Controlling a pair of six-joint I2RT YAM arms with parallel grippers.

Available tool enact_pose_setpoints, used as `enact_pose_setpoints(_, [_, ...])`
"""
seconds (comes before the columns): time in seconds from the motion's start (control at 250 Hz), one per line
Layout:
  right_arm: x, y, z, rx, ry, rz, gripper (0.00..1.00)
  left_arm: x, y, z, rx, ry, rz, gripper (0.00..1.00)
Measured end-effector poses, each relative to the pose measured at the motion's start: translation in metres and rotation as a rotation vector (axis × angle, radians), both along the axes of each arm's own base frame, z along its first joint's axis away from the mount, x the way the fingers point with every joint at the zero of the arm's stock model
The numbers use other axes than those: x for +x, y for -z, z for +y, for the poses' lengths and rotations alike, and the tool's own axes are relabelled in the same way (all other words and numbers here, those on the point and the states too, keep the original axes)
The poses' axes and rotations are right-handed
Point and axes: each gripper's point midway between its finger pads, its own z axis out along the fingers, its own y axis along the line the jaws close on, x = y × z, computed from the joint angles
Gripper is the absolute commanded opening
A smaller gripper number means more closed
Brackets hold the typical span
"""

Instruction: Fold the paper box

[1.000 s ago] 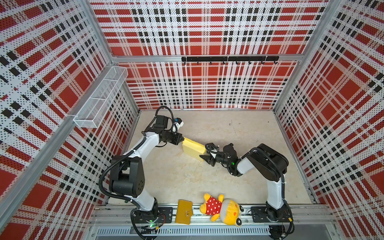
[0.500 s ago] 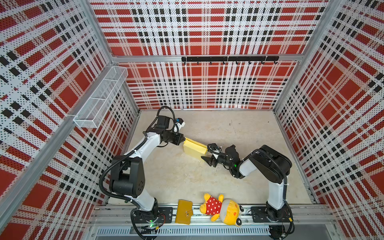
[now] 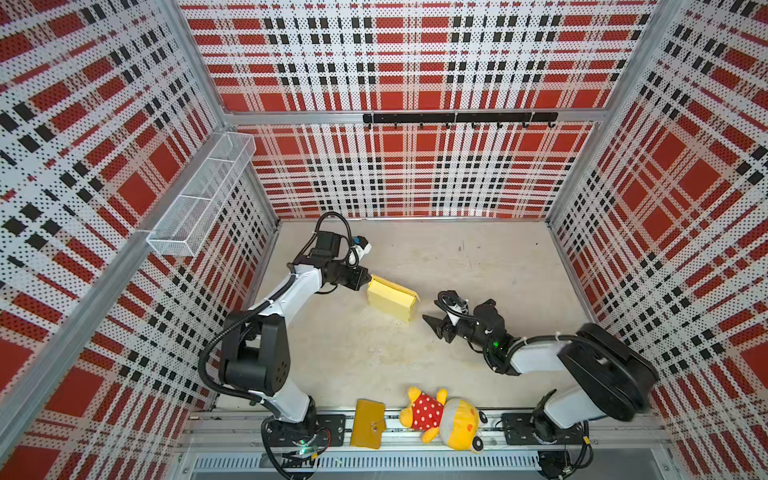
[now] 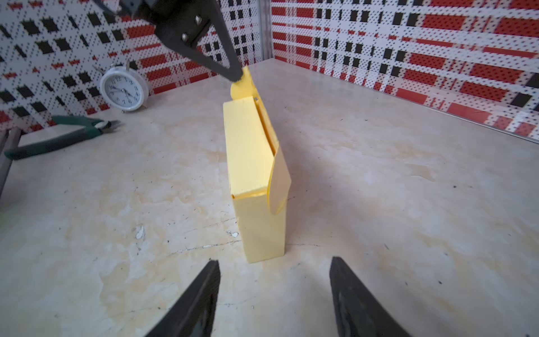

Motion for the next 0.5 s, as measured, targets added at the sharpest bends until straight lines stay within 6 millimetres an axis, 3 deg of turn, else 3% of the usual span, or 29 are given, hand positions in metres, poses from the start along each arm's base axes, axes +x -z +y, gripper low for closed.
enact_pose_setpoints(0.216, [0.003,-0.044,-0.005,-0.002,0.083,0.086,0.52,-0.001,0.000,-0.002,0.005,0.005,-0.003,0.00])
enact_pose_setpoints(0.388, [0.008,-0.053,0.000,-0.006,0.140,0.248,0.43,0.000,0.000,-0.002,0.007,0.004,-0.005,0.00])
enact_pose_setpoints(0.5, [0.009,-0.052,0.008,-0.012,0.174,0.351,0.43,0.000,0.000,-0.002,0.008,0.004,-0.005,0.00])
